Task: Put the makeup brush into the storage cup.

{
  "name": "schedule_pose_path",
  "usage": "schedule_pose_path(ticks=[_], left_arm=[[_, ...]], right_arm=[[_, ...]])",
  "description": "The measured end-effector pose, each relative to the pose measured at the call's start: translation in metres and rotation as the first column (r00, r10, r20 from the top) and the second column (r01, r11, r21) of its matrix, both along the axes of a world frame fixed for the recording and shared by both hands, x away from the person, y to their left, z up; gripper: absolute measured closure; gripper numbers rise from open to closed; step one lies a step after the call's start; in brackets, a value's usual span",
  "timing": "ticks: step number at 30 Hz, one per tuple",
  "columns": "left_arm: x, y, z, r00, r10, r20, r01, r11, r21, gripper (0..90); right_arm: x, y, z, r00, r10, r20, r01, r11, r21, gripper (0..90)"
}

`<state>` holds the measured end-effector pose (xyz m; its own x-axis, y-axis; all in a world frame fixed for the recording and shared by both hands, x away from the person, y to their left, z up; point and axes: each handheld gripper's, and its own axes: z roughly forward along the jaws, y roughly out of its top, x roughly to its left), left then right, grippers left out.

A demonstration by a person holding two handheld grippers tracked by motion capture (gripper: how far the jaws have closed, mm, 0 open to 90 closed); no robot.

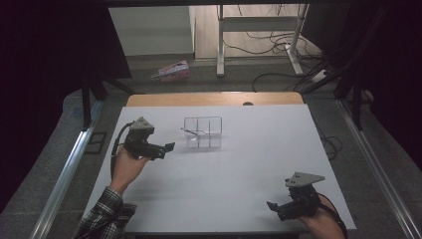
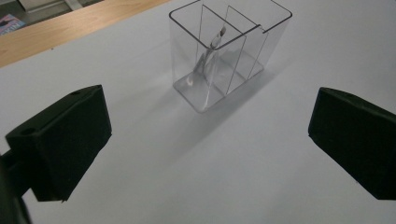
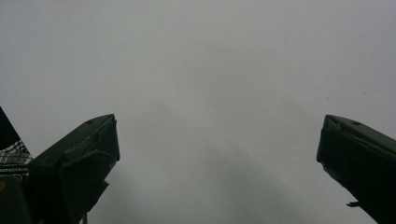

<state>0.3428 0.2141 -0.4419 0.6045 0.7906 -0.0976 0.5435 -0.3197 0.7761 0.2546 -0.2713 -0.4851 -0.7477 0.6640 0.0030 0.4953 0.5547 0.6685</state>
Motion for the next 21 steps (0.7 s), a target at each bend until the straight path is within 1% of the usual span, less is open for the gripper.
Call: schedule_pose_path(ticks=[4, 7, 9, 10, 12, 14, 16, 21], left_arm=[[-0.004, 0.003, -0.003, 1.0, 0.004, -0.002, -0.004, 0.9998, -0.019, 0.0], [-0.008, 0.004, -0.005, 1.0, 0.007, -0.004, -0.007, 0.9998, -0.021, 0.0], [-0.011, 0.006, -0.007, 1.0, 0.0, -0.003, 0.0, 0.9998, -0.02, 0.0], [-0.012, 0.006, -0.008, 1.0, 0.007, -0.003, -0.007, 0.9997, -0.024, 0.0], [-0.014, 0.007, -0.01, 1.0, 0.001, -0.001, -0.001, 0.9996, -0.027, 0.0], [-0.017, 0.006, -0.012, 1.0, 0.006, -0.004, -0.006, 0.9995, -0.031, 0.0], [-0.018, 0.006, -0.013, 1.0, 0.002, -0.005, -0.002, 0.9995, -0.03, 0.0], [-0.023, 0.004, -0.016, 1.0, 0.001, -0.003, -0.001, 1.0, -0.003, 0.0]], right_arm=[[0.0, 0.0, 0.0, 1.0, 0.0, 0.004, 0.0, 1.0, -0.002, 0.0], [0.0, 0.0, 0.0, 1.0, 0.0, 0.006, 0.0, 1.0, -0.002, 0.0], [0.0, 0.0, 0.0, 1.0, -0.002, 0.005, 0.002, 1.0, -0.001, 0.0], [0.0, 0.0, 0.0, 1.0, -0.002, 0.005, 0.002, 1.0, -0.001, 0.0], [0.0, 0.0, 0.0, 1.0, 0.0, 0.006, 0.0, 1.0, -0.003, 0.0], [0.0, 0.0, 0.0, 1.0, 0.0, 0.006, 0.0, 1.0, -0.003, 0.0], [0.0, 0.0, 0.001, 1.0, 0.001, 0.007, -0.001, 1.0, -0.003, 0.0], [0.0, 0.0, 0.001, 0.9999, 0.002, 0.01, -0.002, 1.0, -0.001, 0.0]])
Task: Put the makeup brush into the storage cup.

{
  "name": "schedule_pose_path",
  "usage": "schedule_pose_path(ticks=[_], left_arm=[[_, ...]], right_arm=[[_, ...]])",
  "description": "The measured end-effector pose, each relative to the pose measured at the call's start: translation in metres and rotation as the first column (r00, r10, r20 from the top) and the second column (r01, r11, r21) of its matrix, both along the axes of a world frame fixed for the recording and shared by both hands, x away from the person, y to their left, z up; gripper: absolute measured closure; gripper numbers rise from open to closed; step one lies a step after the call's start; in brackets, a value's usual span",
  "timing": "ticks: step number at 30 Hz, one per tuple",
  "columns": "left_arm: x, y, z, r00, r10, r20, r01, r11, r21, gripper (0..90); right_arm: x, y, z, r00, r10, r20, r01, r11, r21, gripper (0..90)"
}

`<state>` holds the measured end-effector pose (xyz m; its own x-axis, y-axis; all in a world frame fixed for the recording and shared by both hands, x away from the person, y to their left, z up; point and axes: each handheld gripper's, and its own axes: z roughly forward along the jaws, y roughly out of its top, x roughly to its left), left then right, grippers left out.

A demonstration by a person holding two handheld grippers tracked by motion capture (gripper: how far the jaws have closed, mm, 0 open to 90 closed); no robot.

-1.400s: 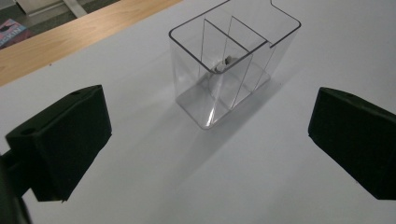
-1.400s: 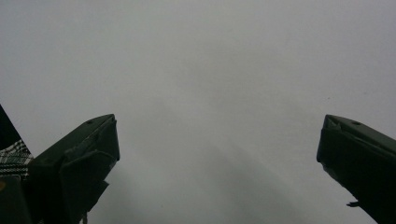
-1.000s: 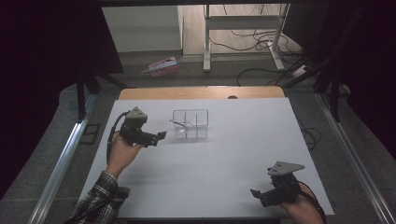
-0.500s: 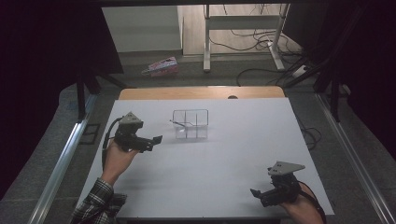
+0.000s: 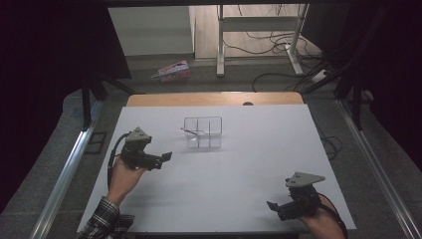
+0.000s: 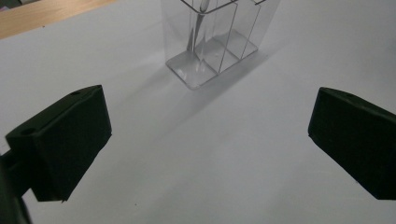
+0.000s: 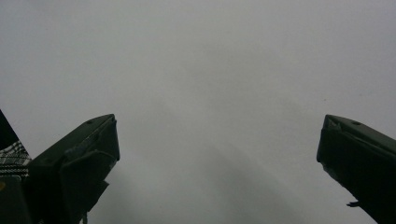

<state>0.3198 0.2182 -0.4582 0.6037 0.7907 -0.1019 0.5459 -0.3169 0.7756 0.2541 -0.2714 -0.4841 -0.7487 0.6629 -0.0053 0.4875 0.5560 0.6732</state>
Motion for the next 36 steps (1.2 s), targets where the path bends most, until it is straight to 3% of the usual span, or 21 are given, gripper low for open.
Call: schedule_pose_path(ticks=[8, 13, 23, 29, 36], left_arm=[[-0.01, 0.002, -0.001, 1.0, 0.003, 0.003, -0.003, 1.0, -0.002, 0.0], [-0.018, 0.004, -0.002, 1.0, 0.002, 0.008, -0.002, 1.0, 0.002, 0.0], [-0.035, 0.01, -0.007, 1.0, 0.004, 0.007, -0.004, 1.0, 0.008, 0.1], [-0.042, 0.008, -0.009, 1.0, -0.004, 0.007, 0.004, 0.9989, 0.048, 0.1], [-0.05, 0.01, -0.011, 1.0, 0.001, 0.009, -0.001, 0.9994, 0.036, 0.2]], right_arm=[[0.0, -0.001, 0.001, 0.9999, -0.012, 0.011, 0.012, 0.9999, 0.002, 0.0], [0.001, -0.004, 0.003, 0.9985, -0.047, 0.028, 0.047, 0.9989, 0.005, 0.0], [0.002, -0.007, 0.002, 0.9979, -0.062, 0.02, 0.062, 0.9979, 0.02, 0.0], [0.003, -0.007, 0.002, 0.9974, -0.072, 0.01, 0.071, 0.9969, 0.034, 0.0], [0.003, -0.007, 0.001, 0.9969, -0.079, -0.004, 0.079, 0.996, 0.042, 0.0]])
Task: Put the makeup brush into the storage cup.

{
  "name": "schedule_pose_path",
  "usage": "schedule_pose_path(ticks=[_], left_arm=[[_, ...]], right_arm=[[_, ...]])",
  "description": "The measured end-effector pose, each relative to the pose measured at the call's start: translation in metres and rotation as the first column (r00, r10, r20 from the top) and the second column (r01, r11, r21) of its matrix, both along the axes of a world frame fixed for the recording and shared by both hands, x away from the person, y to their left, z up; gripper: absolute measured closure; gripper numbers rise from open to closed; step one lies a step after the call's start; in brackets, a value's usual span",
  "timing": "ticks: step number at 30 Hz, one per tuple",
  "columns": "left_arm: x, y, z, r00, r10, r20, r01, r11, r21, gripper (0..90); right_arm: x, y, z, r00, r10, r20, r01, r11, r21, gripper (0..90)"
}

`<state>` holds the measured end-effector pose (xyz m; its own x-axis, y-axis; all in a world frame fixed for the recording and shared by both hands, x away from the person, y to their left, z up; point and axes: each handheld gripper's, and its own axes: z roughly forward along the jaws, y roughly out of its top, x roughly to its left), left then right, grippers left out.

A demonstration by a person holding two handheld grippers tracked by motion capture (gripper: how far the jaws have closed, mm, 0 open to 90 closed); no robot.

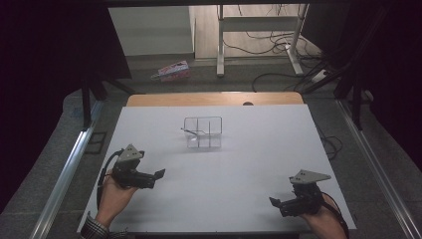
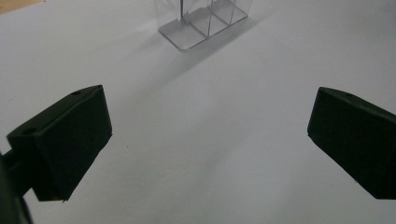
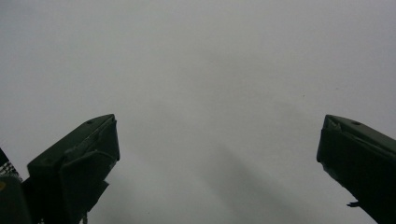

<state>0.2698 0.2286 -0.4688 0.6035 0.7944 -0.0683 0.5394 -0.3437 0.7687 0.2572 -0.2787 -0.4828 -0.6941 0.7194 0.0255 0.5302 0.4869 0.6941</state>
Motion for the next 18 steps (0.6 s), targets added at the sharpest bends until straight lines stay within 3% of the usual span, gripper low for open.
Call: schedule_pose_path(ticks=[18], left_arm=[[-0.022, 0.01, -0.004, 0.9998, 0.02, 0.001, -0.02, 0.9997, -0.012, 0.2]], right_arm=[[0.0, 0.0, 0.001, 1.0, 0.001, 0.0, -0.001, 1.0, 0.004, 0.0]])
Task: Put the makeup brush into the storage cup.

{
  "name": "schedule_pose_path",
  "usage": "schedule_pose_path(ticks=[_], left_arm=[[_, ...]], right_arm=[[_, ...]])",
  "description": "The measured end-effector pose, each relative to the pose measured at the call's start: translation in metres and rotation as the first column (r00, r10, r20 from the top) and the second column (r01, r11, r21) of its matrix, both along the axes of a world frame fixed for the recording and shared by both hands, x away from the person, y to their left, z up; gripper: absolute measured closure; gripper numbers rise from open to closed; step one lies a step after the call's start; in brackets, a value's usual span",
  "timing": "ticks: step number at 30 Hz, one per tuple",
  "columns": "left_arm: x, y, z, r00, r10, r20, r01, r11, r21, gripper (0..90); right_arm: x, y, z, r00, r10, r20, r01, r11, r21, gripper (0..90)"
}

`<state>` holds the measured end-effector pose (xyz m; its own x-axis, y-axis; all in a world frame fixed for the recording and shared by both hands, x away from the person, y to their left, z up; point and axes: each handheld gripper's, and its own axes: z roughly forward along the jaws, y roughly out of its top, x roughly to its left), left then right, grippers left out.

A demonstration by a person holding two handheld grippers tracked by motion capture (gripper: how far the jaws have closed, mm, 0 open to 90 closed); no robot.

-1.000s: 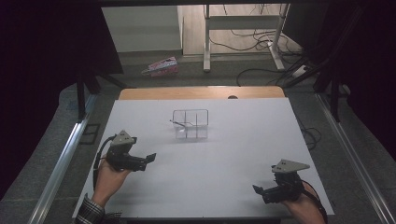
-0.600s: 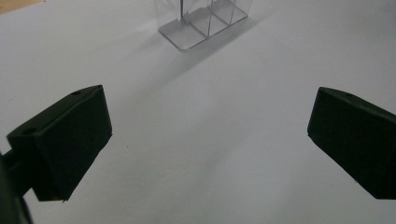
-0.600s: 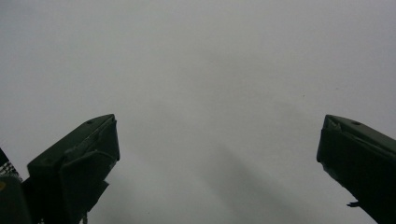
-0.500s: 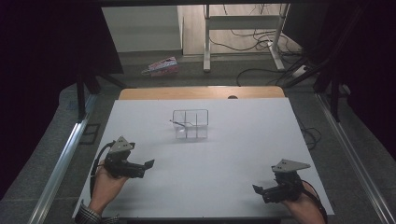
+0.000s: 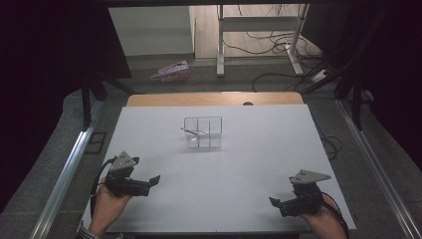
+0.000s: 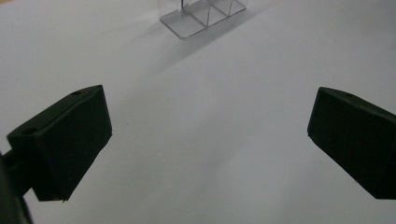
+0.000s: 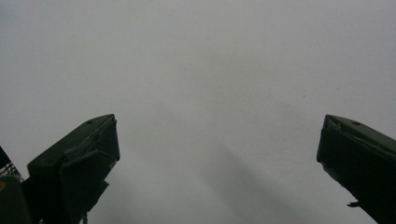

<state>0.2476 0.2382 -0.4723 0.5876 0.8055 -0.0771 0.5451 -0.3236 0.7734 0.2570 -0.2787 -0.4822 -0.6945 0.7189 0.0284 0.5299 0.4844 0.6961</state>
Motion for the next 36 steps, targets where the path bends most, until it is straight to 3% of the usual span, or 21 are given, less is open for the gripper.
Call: schedule_pose_path(ticks=[15, 36], left_arm=[[-0.019, 0.011, -0.003, 0.9998, 0.022, -0.003, -0.022, 0.9998, -0.005, 0.3], [-0.039, 0.015, -0.009, 0.9994, 0.034, 0.002, -0.034, 0.9993, 0.018, 0.2]], right_arm=[[0.0, 0.0, 0.001, 1.0, -0.003, 0.001, 0.003, 1.0, 0.005, 0.0], [-0.001, -0.002, 0.001, 1.0, -0.003, 0.004, 0.003, 1.0, -0.003, 0.0]])
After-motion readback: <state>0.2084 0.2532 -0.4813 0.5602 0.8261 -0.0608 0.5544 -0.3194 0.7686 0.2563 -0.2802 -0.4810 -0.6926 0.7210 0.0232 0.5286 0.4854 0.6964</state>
